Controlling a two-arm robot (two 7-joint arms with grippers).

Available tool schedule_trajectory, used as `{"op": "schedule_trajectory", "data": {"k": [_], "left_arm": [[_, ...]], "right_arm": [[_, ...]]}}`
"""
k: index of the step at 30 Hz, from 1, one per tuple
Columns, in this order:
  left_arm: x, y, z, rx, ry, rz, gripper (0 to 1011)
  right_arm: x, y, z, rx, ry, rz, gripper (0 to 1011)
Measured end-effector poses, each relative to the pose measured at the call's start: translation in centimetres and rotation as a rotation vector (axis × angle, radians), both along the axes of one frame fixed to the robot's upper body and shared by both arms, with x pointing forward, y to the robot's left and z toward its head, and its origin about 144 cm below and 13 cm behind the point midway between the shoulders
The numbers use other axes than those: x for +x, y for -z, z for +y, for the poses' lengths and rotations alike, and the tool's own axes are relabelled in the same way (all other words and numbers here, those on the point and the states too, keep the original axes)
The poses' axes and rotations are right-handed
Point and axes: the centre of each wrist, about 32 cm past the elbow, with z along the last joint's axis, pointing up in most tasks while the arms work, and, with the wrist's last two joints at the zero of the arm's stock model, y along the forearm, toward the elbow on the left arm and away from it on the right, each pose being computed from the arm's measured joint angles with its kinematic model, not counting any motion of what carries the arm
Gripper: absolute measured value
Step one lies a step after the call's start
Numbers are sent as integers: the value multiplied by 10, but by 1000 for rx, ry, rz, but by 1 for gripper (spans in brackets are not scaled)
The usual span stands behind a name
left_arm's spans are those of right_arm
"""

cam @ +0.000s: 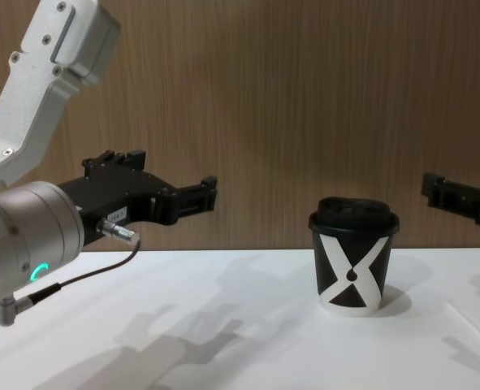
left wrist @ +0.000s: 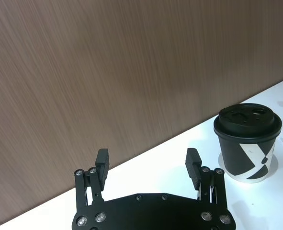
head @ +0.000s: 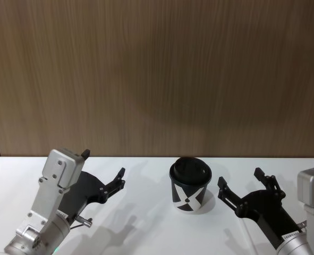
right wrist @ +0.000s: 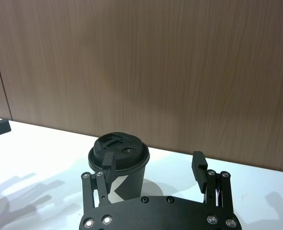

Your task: Pick up the straw with one hand, pass it to the other hand, and insert it into the cup.

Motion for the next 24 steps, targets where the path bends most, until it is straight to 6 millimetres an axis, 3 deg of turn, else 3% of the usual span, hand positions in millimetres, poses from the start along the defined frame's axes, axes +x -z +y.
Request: {"op": "schedule_trajectory", "data": {"k": [24], "left_arm": [[0, 0, 0, 0, 0, 0, 1004]], "right_arm": [[0, 0, 0, 0, 0, 0, 1001]]}}
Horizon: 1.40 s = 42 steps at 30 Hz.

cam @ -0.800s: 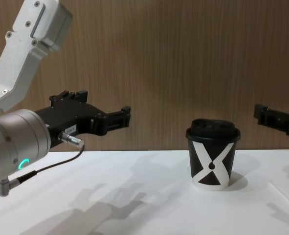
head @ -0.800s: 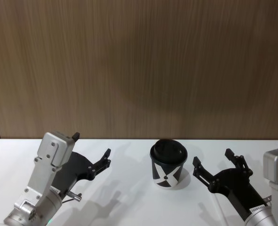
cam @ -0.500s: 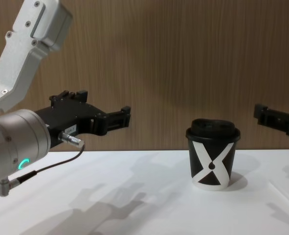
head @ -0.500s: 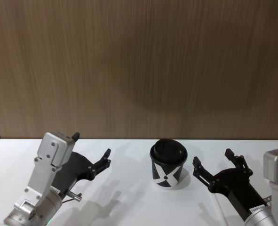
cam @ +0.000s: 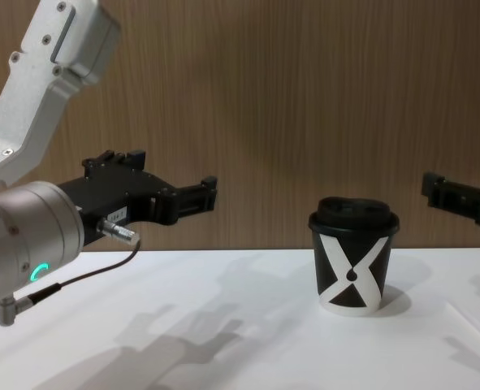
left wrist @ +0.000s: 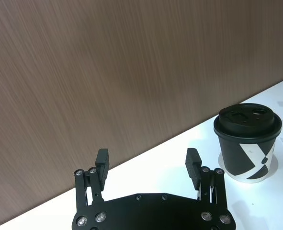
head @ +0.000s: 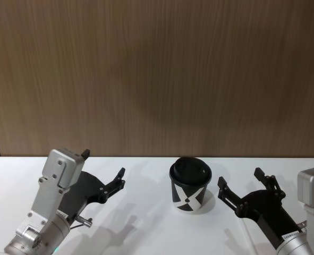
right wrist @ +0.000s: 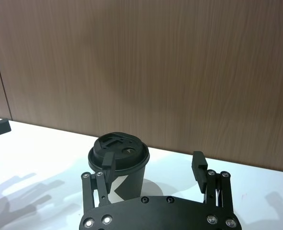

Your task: Pick up the straw with one hand, pass it to the other hand, and insert it into the cup.

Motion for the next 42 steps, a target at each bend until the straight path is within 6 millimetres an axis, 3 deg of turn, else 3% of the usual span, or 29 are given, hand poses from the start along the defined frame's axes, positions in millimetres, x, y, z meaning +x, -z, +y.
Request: {"op": "schedule_trajectory", "data": {"k": [33, 42], "left_arm": [[0, 0, 0, 0, 0, 0, 1003], [0, 0, 0, 0, 0, 0, 1003]], "right_arm": [[0, 0, -1, -2, 2, 2, 1001], [-9, 0, -17, -48, 20, 40, 1001]]}}
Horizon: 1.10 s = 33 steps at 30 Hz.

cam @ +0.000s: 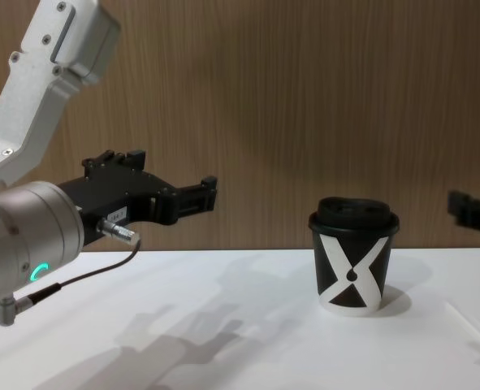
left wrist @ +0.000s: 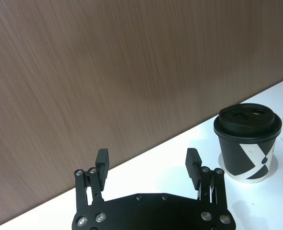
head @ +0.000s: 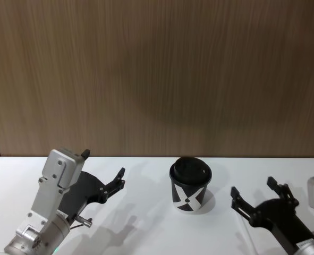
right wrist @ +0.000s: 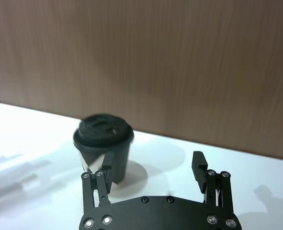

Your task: Pick up the straw with one hand, pass it to the other hand, and insert it into the cup.

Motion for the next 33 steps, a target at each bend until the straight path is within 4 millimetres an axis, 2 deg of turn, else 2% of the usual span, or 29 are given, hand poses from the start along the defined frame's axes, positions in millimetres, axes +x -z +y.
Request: {"op": "schedule_trajectory", "data": {"k": [8, 15, 33], "left_arm": [[0, 0, 0, 0, 0, 0, 1003], [0, 0, 0, 0, 0, 0, 1003], [0, 0, 0, 0, 0, 0, 1003]], "right_arm": [[-12, 0, -20, -53, 12, 67, 1001], [-18, 3, -29, -76, 4, 121, 1001], [-24, 12, -36, -127, -29, 226, 1001]]}}
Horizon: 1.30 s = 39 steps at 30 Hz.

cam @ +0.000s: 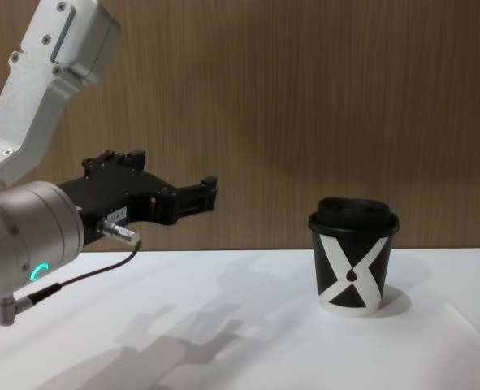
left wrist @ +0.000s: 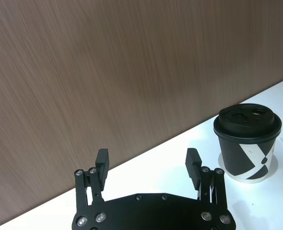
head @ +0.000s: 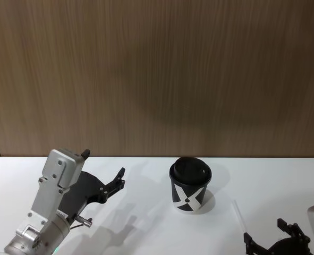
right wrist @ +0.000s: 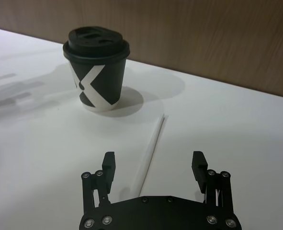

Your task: Pick up the straw with one hand, pass it to the other hand, and insert it into the cup.

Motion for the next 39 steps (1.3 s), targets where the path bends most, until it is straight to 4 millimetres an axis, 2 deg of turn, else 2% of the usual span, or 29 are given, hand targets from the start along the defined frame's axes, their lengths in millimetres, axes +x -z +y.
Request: {"op": "schedule_trajectory", "data": {"k": [22, 39], "left_arm": [[0, 0, 0, 0, 0, 0, 1003], [0, 0, 0, 0, 0, 0, 1003]], "right_arm": [[2, 12, 1, -36, -17, 89, 1001], [1, 15, 7, 34, 6, 120, 1001]]}}
